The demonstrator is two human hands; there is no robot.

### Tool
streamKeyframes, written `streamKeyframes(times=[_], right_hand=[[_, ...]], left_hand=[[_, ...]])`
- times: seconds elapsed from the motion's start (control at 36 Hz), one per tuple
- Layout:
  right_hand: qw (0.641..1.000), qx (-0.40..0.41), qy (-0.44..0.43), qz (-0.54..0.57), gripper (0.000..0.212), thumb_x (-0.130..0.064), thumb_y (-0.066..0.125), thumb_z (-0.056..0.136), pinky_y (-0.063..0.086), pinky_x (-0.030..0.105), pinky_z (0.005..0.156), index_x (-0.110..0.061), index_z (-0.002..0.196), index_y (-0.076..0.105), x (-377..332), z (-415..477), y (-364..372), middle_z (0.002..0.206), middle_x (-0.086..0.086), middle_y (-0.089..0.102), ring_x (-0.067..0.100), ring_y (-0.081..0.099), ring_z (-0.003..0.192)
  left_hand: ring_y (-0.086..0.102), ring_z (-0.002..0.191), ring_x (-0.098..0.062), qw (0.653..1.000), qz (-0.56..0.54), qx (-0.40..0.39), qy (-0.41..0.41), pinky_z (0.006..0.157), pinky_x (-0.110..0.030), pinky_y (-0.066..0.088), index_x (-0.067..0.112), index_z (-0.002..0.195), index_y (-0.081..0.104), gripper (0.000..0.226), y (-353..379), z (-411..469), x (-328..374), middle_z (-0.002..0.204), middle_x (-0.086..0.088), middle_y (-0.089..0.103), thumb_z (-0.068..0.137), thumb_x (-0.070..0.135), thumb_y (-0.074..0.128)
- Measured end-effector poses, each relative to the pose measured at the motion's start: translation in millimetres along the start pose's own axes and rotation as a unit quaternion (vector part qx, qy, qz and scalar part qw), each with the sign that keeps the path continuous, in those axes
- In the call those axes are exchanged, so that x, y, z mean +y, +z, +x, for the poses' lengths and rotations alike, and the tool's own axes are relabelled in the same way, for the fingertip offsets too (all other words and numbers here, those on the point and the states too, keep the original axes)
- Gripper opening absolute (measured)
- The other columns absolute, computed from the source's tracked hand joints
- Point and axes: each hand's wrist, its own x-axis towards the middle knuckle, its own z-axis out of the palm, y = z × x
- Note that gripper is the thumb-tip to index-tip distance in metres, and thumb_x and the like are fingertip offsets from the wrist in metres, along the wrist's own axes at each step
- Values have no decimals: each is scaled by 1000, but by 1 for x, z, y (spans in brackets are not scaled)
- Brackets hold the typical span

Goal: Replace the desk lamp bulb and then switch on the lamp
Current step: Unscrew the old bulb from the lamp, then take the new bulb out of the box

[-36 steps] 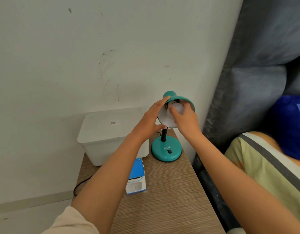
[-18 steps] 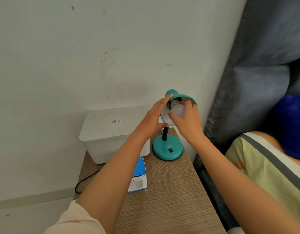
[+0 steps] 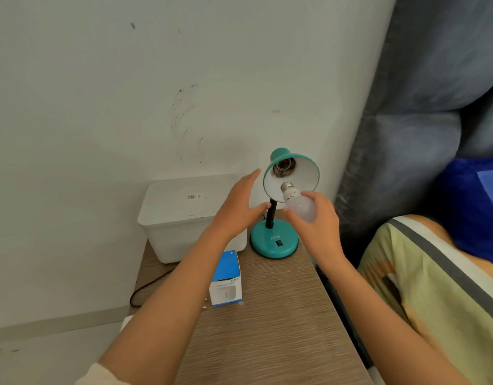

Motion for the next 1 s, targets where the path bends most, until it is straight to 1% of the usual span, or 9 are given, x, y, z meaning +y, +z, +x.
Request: streamKeyframes(times=[0.03, 0.08, 0.17, 0.33, 0.44, 0.56, 0.75, 0.89, 1.0], right_hand=[[1000, -1, -4, 4, 48, -27, 71, 78, 38, 10, 78, -17, 121, 51, 4, -10, 2, 116, 2, 51, 12, 48, 102], [1000, -10, -6, 0, 49, -27, 72, 77, 42, 20, 88, -19, 120, 52, 16, -31, 9, 114, -1, 51, 12, 49, 104], [999, -48, 17, -5, 49, -29, 73, 76, 44, 27, 90, -21, 120, 52, 40, -59, 25, 112, -5, 50, 10, 50, 103], [988, -132, 76, -37, 51, -30, 70, 78, 42, 32, 96, -17, 124, 50, 76, -76, 61, 122, 2, 52, 18, 51, 111], [978, -171, 101, -60, 53, -33, 70, 78, 39, 28, 91, -17, 125, 49, 87, -70, 84, 124, 6, 55, 18, 51, 108], [972, -187, 121, -75, 56, -32, 70, 77, 43, 36, 97, -15, 126, 48, 96, -59, 98, 126, 9, 55, 23, 52, 113], [962, -217, 136, -97, 58, -29, 69, 78, 42, 31, 88, -12, 128, 45, 100, -45, 112, 126, 11, 55, 24, 52, 112], [958, -230, 116, -126, 63, -31, 69, 79, 40, 34, 96, -10, 133, 43, 99, -44, 108, 132, 11, 52, 25, 49, 120], [970, -198, 53, -132, 59, -31, 66, 82, 37, 28, 98, -5, 132, 46, 92, -43, 96, 133, 13, 52, 24, 48, 123]], left_hand=[[27, 139, -14, 1000, -8, 13, -13, 111, -26, 22, 18, 146, 25, 72, 0, -11, -2, 151, -1, 31, 87, 28, 65], [28, 138, -12, 998, -24, 30, -42, 109, -23, 22, 19, 145, 28, 67, 0, -37, -11, 149, 1, 33, 89, 34, 61], [27, 138, -11, 994, -24, 40, -98, 106, -20, 20, 20, 144, 30, 66, 1, -73, -31, 150, 3, 32, 88, 41, 59], [24, 138, -10, 976, -47, 33, -208, 104, -22, 21, 20, 146, 25, 84, 6, -123, -68, 152, 4, 24, 80, 52, 64], [25, 138, -14, 963, -71, 8, -258, 111, -33, 28, 20, 147, 21, 99, 14, -132, -84, 152, 1, 24, 70, 51, 74], [28, 135, -13, 958, -100, -7, -268, 107, -28, 28, 20, 148, 16, 107, 21, -132, -89, 150, 2, 25, 66, 45, 80], [32, 131, -10, 955, -136, -2, -262, 105, -26, 32, 24, 147, 17, 107, 28, -131, -100, 146, 4, 31, 64, 41, 83], [34, 122, -5, 956, -146, 1, -255, 101, -25, 34, 25, 146, 20, 103, 28, -131, -101, 142, 5, 33, 65, 40, 82], [35, 121, -4, 956, -149, -4, -251, 102, -26, 36, 27, 145, 21, 101, 26, -134, -101, 134, 11, 34, 66, 41, 82]])
